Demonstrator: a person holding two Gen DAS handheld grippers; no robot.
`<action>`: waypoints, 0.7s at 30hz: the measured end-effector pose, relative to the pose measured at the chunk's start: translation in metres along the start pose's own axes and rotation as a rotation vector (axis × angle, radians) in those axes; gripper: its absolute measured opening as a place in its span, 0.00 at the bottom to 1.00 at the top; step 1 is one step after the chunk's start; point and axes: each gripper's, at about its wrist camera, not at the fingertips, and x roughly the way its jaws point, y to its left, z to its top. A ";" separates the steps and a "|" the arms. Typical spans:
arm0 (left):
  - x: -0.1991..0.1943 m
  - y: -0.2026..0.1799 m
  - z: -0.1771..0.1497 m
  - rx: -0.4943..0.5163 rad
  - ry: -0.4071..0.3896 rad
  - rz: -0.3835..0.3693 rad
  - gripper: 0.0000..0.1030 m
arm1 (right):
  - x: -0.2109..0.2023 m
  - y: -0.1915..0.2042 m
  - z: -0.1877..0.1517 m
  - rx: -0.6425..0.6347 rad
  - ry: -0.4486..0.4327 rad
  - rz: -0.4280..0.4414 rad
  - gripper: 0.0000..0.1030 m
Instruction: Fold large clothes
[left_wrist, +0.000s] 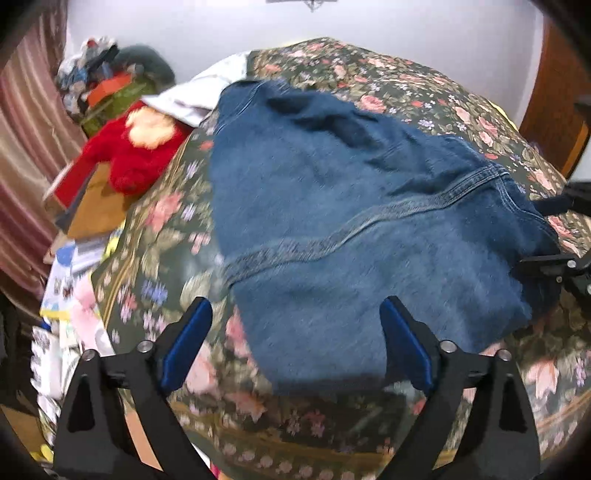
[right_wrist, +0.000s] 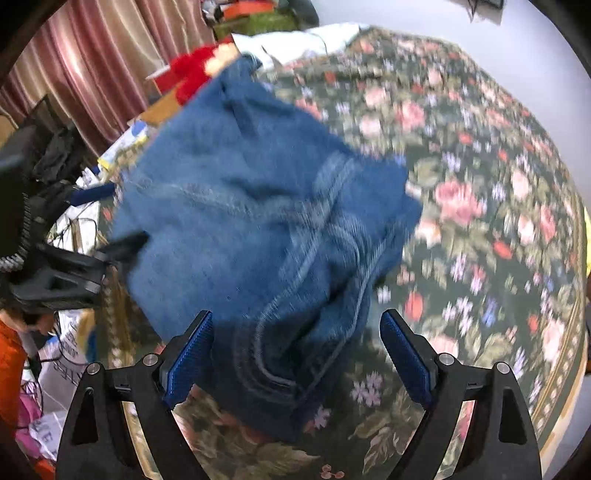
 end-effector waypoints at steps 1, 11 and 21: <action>-0.002 0.004 -0.002 -0.014 0.006 -0.016 0.91 | -0.001 -0.006 -0.002 0.013 -0.003 0.028 0.86; -0.036 0.023 0.044 -0.051 -0.115 0.097 0.92 | -0.046 -0.006 0.037 -0.039 -0.155 0.001 0.87; 0.028 0.021 0.136 -0.037 -0.067 0.056 0.92 | -0.008 -0.004 0.105 -0.026 -0.162 0.001 0.87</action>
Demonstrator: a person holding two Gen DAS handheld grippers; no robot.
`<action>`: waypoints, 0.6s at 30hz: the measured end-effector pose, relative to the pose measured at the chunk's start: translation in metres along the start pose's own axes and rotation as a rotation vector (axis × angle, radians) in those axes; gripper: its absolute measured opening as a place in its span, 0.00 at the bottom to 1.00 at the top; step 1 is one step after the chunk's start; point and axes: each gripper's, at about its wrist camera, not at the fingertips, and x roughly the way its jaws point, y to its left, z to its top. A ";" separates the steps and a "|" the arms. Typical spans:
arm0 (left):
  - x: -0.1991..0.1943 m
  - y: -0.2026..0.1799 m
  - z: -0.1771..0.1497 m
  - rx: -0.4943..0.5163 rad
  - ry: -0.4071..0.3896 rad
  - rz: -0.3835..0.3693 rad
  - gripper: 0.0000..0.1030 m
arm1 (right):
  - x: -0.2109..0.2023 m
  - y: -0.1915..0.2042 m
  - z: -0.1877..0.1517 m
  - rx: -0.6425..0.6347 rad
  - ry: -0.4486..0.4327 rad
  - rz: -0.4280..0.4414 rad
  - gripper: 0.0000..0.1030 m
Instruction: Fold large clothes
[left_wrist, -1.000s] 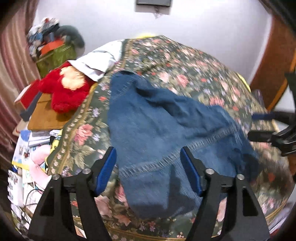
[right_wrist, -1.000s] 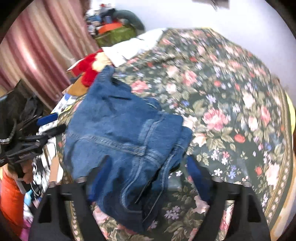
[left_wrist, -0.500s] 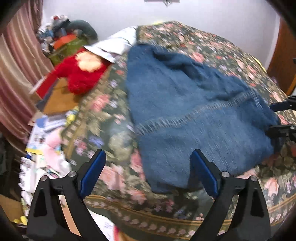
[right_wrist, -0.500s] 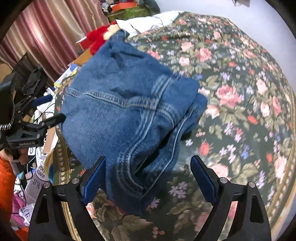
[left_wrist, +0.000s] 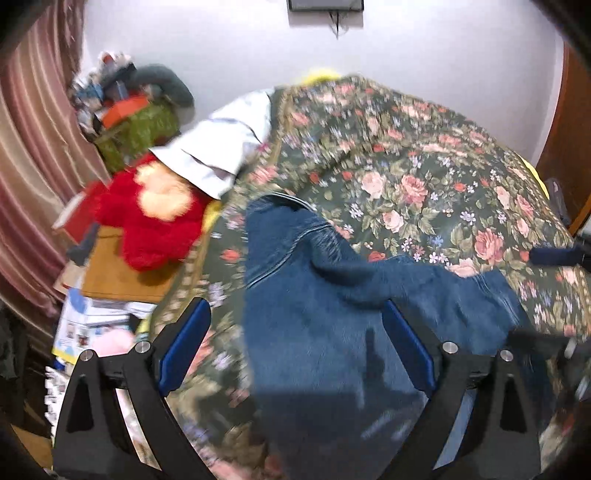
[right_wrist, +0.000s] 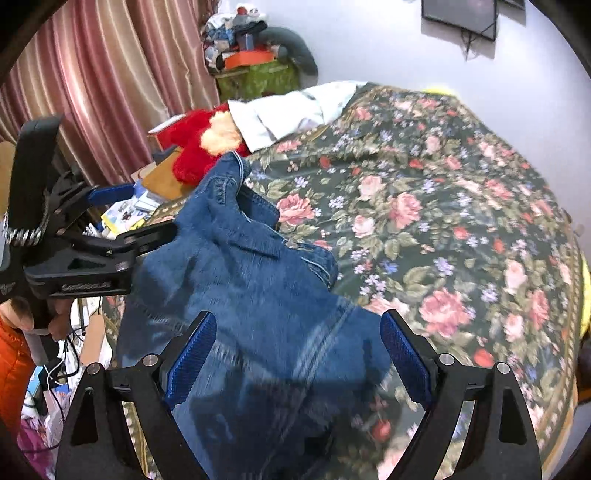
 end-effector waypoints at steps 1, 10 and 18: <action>0.013 -0.002 0.004 0.006 0.029 -0.005 0.92 | 0.010 -0.001 0.001 -0.002 0.022 0.003 0.87; 0.086 0.032 0.005 -0.181 0.141 -0.118 1.00 | 0.065 -0.035 -0.026 -0.029 0.082 0.027 0.89; 0.098 0.027 0.010 -0.187 0.200 -0.100 1.00 | 0.054 -0.063 -0.039 0.096 0.094 0.030 0.96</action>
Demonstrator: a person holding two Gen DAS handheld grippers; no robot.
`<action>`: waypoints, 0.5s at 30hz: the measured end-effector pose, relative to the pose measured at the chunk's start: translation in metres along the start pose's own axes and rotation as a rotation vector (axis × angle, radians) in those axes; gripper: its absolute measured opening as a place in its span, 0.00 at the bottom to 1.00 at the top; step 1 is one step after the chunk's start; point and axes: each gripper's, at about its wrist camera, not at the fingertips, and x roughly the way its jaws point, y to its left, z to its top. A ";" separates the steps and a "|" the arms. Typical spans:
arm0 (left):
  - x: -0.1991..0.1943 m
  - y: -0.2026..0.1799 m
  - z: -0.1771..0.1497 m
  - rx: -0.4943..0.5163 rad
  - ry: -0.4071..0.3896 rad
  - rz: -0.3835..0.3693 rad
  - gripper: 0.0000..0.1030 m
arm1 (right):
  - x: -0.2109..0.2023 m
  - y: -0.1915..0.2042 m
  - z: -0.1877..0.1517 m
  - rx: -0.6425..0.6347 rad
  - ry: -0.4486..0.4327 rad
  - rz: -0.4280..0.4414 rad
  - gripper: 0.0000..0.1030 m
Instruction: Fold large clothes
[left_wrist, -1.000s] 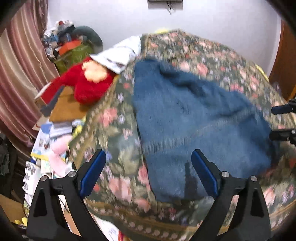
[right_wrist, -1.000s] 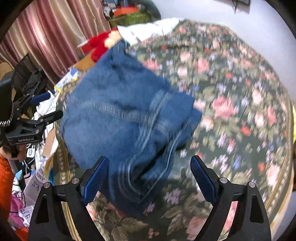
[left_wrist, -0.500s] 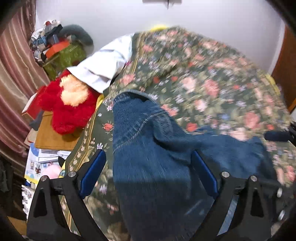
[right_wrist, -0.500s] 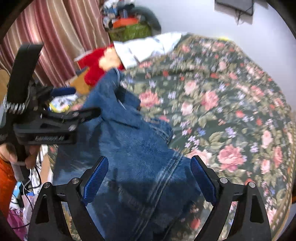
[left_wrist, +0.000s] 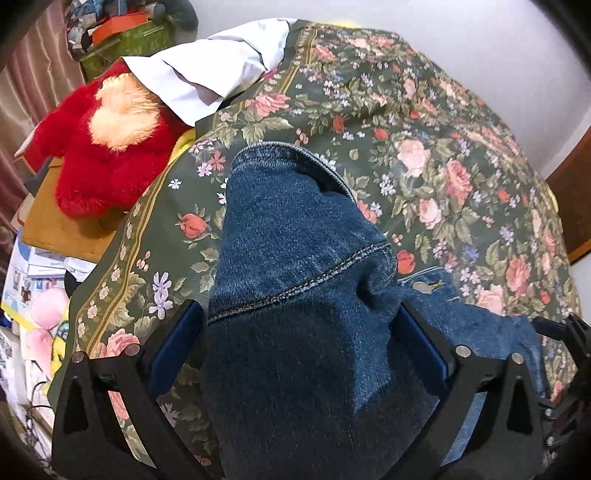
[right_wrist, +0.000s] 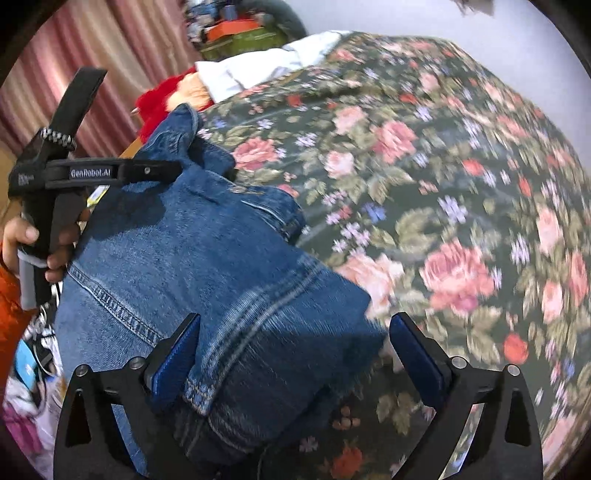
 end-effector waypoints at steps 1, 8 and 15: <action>0.000 -0.001 0.000 0.002 0.003 0.010 1.00 | -0.003 0.000 -0.002 0.015 0.002 -0.008 0.96; -0.062 -0.015 -0.022 0.015 -0.088 0.054 0.97 | -0.070 0.014 -0.012 0.011 -0.084 -0.086 0.96; -0.190 -0.023 -0.061 0.017 -0.356 0.002 0.97 | -0.184 0.041 -0.028 0.008 -0.351 -0.108 0.96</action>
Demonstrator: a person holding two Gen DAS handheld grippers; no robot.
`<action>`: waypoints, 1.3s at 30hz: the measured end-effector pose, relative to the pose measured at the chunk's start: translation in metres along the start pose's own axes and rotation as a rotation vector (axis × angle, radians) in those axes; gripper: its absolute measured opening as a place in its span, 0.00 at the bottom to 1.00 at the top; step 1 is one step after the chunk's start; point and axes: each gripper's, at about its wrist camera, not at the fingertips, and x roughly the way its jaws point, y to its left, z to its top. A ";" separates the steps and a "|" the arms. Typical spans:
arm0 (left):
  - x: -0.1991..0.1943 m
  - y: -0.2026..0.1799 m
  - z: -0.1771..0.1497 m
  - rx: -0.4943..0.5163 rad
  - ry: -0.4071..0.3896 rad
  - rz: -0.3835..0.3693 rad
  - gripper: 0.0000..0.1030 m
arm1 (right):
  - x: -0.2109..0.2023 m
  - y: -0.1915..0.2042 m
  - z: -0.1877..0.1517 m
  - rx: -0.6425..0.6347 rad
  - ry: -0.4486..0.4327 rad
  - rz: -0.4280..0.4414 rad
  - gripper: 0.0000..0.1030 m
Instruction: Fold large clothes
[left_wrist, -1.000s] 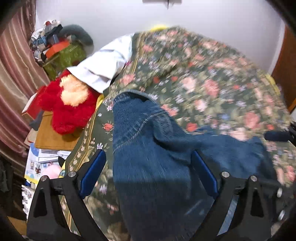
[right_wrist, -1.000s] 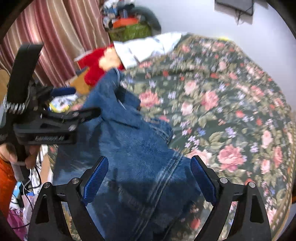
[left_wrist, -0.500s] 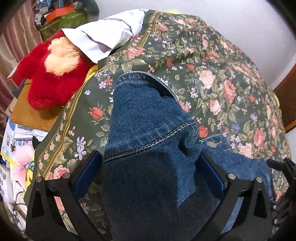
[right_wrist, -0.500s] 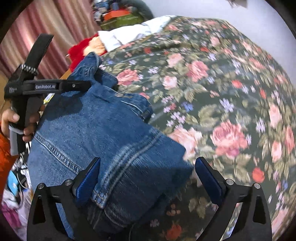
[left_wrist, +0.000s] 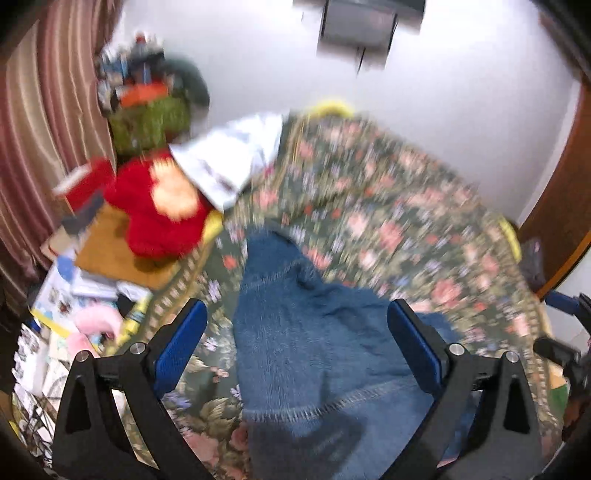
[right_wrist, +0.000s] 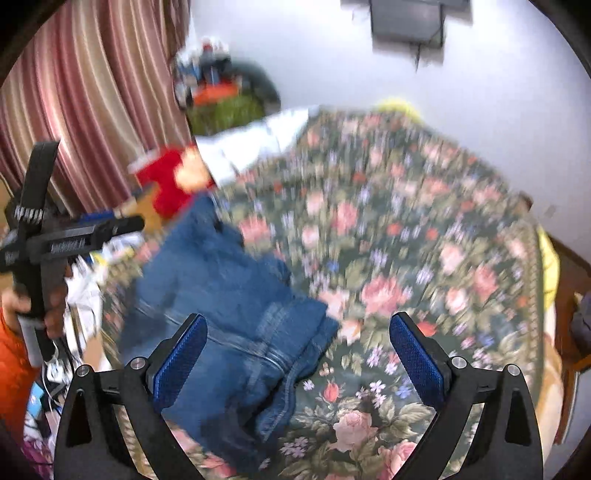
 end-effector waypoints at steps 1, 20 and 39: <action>-0.020 -0.003 0.000 0.008 -0.044 0.002 0.97 | -0.019 0.004 0.002 0.001 -0.050 0.000 0.96; -0.270 -0.071 -0.085 0.031 -0.593 -0.024 0.97 | -0.247 0.097 -0.057 0.009 -0.623 -0.033 0.96; -0.270 -0.092 -0.112 0.063 -0.564 0.015 0.97 | -0.252 0.107 -0.077 -0.001 -0.596 -0.121 1.00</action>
